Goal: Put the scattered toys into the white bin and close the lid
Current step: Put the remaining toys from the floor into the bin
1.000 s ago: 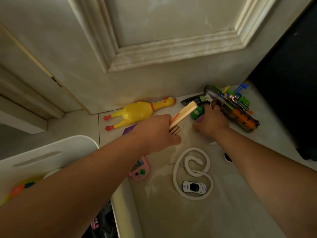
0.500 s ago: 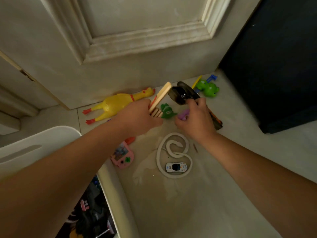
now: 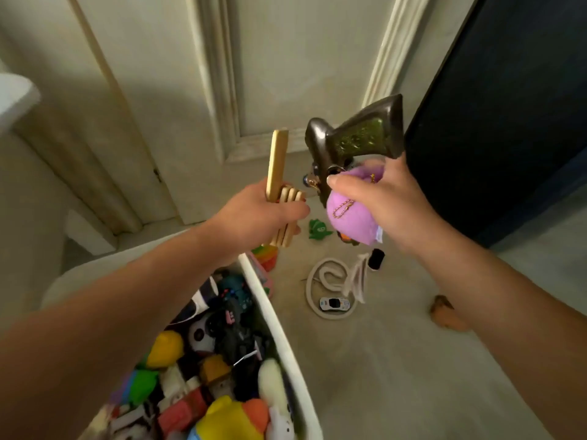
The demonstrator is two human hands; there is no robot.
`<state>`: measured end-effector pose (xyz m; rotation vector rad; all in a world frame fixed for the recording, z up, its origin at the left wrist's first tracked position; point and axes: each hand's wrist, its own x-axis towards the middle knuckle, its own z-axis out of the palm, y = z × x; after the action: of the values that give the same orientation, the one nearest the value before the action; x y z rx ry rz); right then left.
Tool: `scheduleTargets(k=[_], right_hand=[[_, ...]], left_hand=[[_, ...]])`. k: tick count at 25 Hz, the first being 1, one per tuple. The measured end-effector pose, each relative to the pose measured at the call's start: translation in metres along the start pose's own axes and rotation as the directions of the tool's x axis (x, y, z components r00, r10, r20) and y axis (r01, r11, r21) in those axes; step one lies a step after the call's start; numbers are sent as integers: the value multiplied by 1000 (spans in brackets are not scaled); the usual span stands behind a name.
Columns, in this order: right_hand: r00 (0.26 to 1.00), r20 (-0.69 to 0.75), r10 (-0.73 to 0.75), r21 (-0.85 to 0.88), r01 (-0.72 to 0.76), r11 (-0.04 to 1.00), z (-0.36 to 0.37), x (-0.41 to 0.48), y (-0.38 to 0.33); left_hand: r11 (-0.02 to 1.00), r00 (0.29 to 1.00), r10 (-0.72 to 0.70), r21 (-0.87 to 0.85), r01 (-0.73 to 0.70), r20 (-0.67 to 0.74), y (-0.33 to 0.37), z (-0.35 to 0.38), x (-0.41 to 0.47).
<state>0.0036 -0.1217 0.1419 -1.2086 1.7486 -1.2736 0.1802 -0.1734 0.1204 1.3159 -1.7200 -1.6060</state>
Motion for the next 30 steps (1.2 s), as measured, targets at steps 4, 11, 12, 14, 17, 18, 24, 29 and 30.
scheduleTargets(k=[4, 11, 12, 14, 17, 18, 24, 29, 30], right_hand=[[981, 191, 16, 204, -55, 977, 14, -44, -60], [807, 536, 250, 152, -383, 911, 59, -87, -61], [759, 584, 287, 98, -417, 904, 69, -89, -51], [651, 653, 387, 11, -519, 855, 92, -95, -31], [474, 730, 492, 55, -758, 649, 124, -106, -1], [414, 759, 503, 67, -818, 572, 134, -110, 7], [294, 789, 540, -178, -731, 658, 187, -137, 35], [589, 625, 512, -207, -507, 837, 190, -129, 38], [660, 571, 489, -231, -442, 867, 181, -122, 38]], left_hand=[[999, 1000, -21, -45, 22, 18, 11, -39, -69], [980, 980, -140, -163, 116, -143, -54, -79, -154], [974, 974, -170, -174, 143, -152, -64, -80, -160], [969, 953, -241, -93, 227, -182, -82, -83, -169], [932, 921, -253, 181, 314, -297, -100, -90, -176], [905, 916, -249, 261, 335, -313, -103, -95, -178], [750, 901, -280, 510, 421, -332, -101, -105, -181], [858, 926, -285, 365, 361, -246, -105, -92, -179], [866, 926, -283, 350, 359, -250, -106, -90, -178]])
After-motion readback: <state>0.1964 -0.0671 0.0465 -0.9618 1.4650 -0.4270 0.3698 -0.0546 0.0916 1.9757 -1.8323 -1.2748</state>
